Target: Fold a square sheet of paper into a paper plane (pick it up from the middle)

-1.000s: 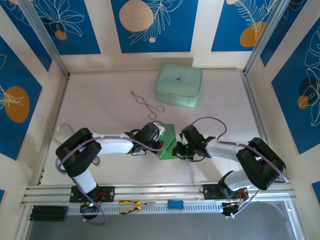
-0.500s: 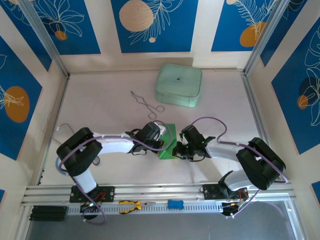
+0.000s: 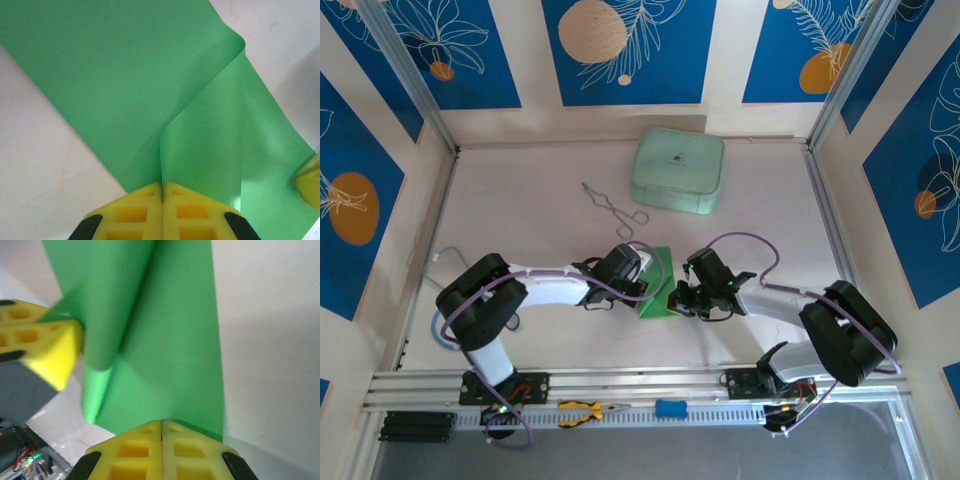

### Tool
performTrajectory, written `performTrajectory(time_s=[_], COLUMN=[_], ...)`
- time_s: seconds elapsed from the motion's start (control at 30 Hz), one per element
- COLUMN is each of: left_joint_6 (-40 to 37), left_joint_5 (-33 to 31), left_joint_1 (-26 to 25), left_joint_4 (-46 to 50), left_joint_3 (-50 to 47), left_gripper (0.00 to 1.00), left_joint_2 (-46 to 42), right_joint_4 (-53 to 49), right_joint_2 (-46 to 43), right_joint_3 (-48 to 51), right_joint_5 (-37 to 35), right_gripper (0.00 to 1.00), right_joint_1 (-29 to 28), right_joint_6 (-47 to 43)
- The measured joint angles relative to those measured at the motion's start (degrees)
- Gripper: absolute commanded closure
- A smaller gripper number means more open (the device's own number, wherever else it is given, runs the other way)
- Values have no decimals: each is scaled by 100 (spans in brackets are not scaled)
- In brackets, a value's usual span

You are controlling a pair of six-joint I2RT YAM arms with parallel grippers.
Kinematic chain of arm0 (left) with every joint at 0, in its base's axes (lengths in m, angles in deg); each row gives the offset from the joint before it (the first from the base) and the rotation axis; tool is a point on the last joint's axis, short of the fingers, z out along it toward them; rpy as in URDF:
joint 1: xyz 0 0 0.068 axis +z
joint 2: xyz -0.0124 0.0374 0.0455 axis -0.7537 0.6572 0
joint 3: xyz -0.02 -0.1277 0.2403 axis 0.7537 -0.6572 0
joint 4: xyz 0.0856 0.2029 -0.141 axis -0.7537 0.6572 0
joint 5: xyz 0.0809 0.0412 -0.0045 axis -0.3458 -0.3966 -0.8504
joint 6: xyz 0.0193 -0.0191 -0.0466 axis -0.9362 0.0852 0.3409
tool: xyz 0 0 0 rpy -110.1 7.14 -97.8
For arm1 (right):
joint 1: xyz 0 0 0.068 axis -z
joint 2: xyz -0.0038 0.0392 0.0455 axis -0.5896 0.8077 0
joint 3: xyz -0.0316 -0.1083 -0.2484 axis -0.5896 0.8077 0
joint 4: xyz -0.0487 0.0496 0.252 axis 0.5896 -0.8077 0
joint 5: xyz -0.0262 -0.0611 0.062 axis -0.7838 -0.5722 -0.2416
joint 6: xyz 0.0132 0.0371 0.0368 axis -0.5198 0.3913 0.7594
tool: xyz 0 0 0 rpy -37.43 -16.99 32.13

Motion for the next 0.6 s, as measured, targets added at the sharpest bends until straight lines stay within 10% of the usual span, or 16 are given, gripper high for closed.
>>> performTrajectory(time_s=[0.6], left_joint_6=[90], left_joint_5=[146], left_joint_1=[9], left_joint_4=[-90], left_joint_3=[109], left_gripper=[100], left_joint_2=[138], right_joint_4=[1456], right_joint_2=[385], right_joint_3=[11], right_joint_5=[-24], right_gripper=[100], right_joint_1=[-63], right_joint_6=[704])
